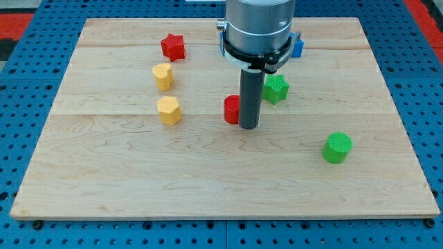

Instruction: Touch the top of the green star

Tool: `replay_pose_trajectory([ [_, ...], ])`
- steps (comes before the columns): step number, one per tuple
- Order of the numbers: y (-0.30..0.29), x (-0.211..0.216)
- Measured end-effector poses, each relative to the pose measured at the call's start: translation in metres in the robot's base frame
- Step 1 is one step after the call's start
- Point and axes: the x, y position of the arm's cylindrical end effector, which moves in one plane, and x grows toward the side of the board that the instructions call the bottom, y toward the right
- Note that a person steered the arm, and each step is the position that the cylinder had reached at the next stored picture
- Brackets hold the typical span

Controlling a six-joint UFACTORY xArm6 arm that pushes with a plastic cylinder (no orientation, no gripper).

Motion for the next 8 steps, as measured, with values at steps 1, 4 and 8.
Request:
replay_pose_trajectory([
  [1,0.0,0.0],
  [4,0.089,-0.057],
  [8,0.037,-0.115],
])
